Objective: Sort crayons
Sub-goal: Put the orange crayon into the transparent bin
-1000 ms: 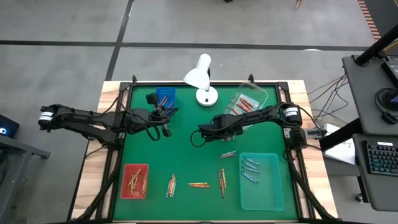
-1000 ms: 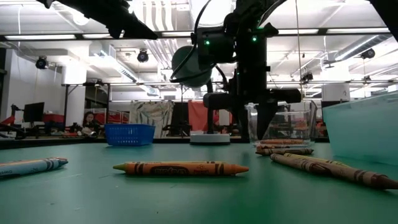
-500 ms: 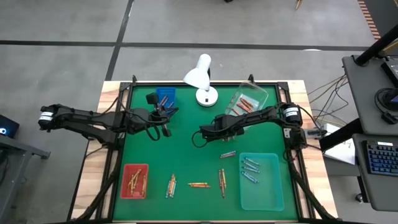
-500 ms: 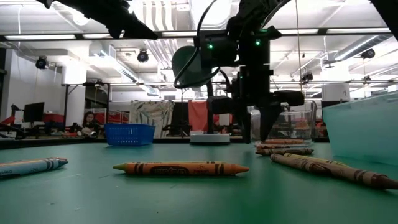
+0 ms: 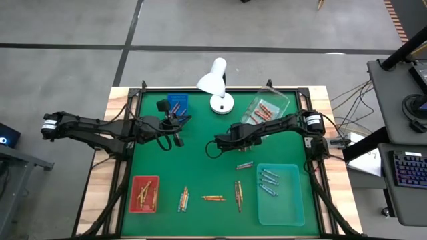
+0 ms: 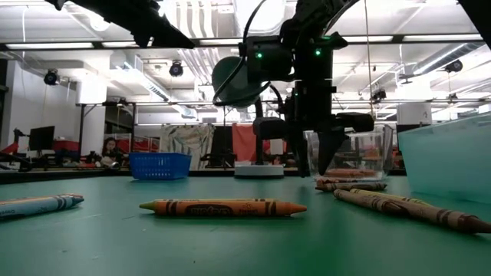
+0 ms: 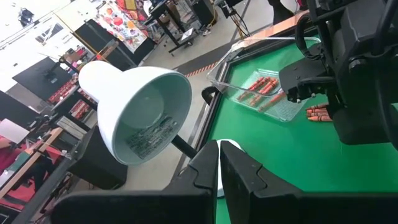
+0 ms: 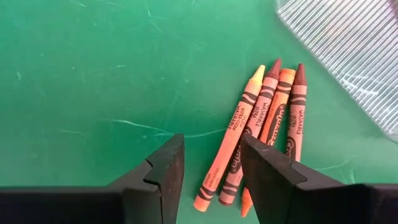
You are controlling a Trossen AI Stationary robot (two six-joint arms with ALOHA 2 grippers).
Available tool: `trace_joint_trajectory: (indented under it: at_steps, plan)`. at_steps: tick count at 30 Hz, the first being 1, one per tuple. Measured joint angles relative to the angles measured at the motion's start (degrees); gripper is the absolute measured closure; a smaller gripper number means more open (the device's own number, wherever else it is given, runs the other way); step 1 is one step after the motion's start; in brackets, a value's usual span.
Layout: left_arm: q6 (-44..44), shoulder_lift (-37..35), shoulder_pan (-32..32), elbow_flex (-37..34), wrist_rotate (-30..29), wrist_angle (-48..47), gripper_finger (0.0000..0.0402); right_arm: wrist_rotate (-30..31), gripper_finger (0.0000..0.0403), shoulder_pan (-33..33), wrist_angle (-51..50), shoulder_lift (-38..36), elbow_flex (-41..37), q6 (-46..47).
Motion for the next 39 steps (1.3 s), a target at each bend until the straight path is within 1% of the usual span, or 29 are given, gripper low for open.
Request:
trace_joint_trajectory:
  at_steps: [18, 24, 29, 31, 33, 35, 37, 39]
  plan:
    - [0.0, 0.0, 0.0, 0.0, 0.0, 0.0, 0.0401, -0.7, 0.0263, 0.0, -1.1, 0.0, 3.4, -4.3]
    - [-0.2, 0.0, 0.0, 0.0, 0.0, -0.1, 0.0401, -2.0, 0.0264, 0.5, -2.2, 0.0, 6.4, -3.9]
    - [-0.3, 0.0, 0.0, 0.0, -0.1, -0.9, 0.0401, -4.0, 0.0272, 2.7, -2.2, -0.1, 7.2, -0.4]
    - [-0.5, 0.0, 0.0, 0.0, -0.1, -1.7, 0.0401, -4.2, 0.0284, 3.9, -2.3, -0.1, 7.2, 1.0]
    - [-0.7, 0.0, 0.0, 0.0, -0.1, -2.4, 0.0401, -2.7, 0.0307, 5.1, -2.5, -0.1, 7.2, 2.3]
    - [-0.8, 0.0, 0.0, 0.0, -0.1, -2.6, 0.0401, -0.8, 0.0342, 5.5, -2.9, 0.0, 7.2, 3.1]
    - [-0.8, 0.0, 0.0, 0.0, -0.1, -2.6, 0.0401, -0.2, 0.0379, 5.3, -3.0, 0.0, 7.1, 3.2]
    - [-0.8, 0.0, 0.0, 0.0, -0.1, -2.6, 0.0401, 0.5, 0.0387, 5.1, -3.0, 0.0, 6.6, 3.6]
